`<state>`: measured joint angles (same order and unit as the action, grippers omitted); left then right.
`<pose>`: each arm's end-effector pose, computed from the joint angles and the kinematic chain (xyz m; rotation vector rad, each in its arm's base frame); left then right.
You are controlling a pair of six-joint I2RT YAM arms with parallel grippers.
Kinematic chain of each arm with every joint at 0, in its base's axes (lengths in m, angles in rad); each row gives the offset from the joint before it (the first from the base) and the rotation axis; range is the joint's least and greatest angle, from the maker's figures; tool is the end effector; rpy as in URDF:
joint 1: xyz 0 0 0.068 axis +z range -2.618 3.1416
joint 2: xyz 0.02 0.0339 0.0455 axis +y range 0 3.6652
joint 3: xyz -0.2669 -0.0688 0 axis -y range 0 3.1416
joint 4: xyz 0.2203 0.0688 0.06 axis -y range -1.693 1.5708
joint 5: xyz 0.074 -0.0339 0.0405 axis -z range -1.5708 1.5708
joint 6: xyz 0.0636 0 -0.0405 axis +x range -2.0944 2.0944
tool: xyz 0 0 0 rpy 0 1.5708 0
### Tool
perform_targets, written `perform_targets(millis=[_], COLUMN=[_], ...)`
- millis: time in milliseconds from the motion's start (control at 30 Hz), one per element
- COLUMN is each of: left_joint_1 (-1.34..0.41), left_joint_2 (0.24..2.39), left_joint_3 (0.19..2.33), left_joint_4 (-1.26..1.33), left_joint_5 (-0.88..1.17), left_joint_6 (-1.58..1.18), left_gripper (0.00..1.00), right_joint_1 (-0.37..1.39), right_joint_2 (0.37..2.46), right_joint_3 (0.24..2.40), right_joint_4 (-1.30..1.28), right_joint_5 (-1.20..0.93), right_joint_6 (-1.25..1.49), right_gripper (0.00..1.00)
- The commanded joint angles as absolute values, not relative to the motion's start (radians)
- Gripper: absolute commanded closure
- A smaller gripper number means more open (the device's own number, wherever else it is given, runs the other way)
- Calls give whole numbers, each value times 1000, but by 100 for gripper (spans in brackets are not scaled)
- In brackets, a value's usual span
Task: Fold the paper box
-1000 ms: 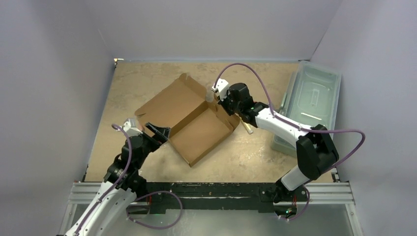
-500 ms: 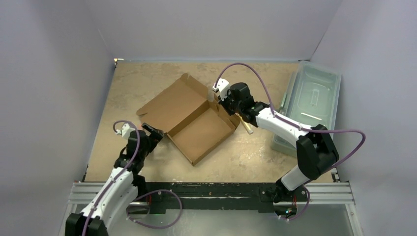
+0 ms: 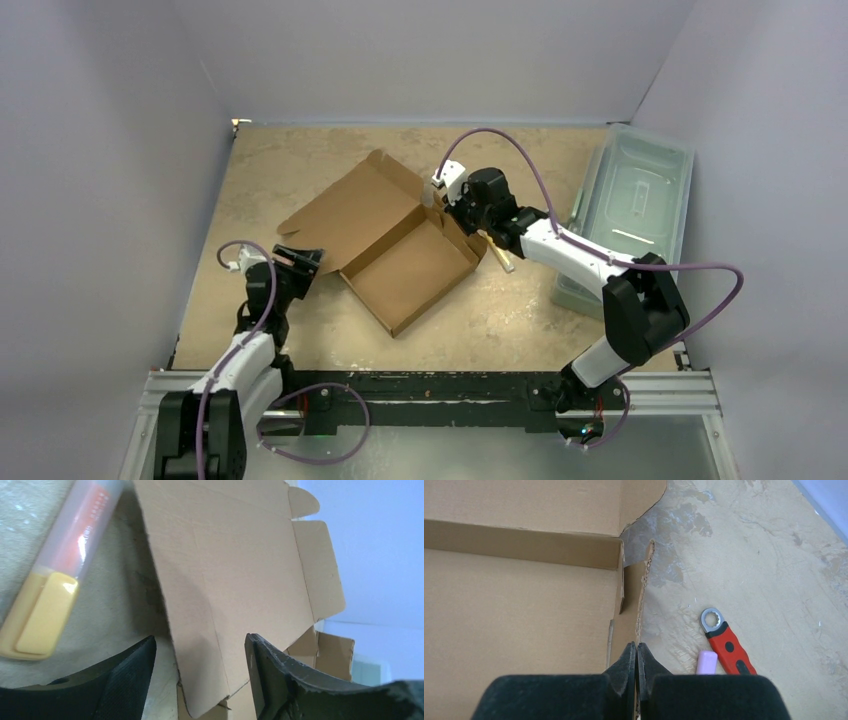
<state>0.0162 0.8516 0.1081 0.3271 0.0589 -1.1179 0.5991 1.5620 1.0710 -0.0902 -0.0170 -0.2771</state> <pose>0.1727 -0.0009 0.1537 -1.0781 1.7668 -0.7573 0.2927 0.2012 0.2539 -0.9248 1.9509 0.2049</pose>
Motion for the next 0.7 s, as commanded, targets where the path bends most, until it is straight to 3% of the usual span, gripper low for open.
perform_targets(millis=[0,167,300,367,667], left_joint_1=[67,99,101,100,99], left_joint_2=[919,982,992,985,866], left_joint_3=[68,59,94,105,164], left_joint_4=[521,606,582,575,516], left_joint_5=[136,168,180,190,224], left_joint_6=[-1202,-1219,-1152,-1114,-918], left_gripper=[37,52,91,99,100], right_joint_1=[595,595,595,595,595], right_joint_2=[1540,1545,1547,1548,1543], right_joint_3=[1074,1074,1074,1074,1079], right_joint_4=[-63,-64,-66,-66,-70], right_joint_5=[-33,-35,-42,-50,-75], right_joint_6=[-274,-277,-276,-277,-287], right_gripper=[100,100,100,100,100])
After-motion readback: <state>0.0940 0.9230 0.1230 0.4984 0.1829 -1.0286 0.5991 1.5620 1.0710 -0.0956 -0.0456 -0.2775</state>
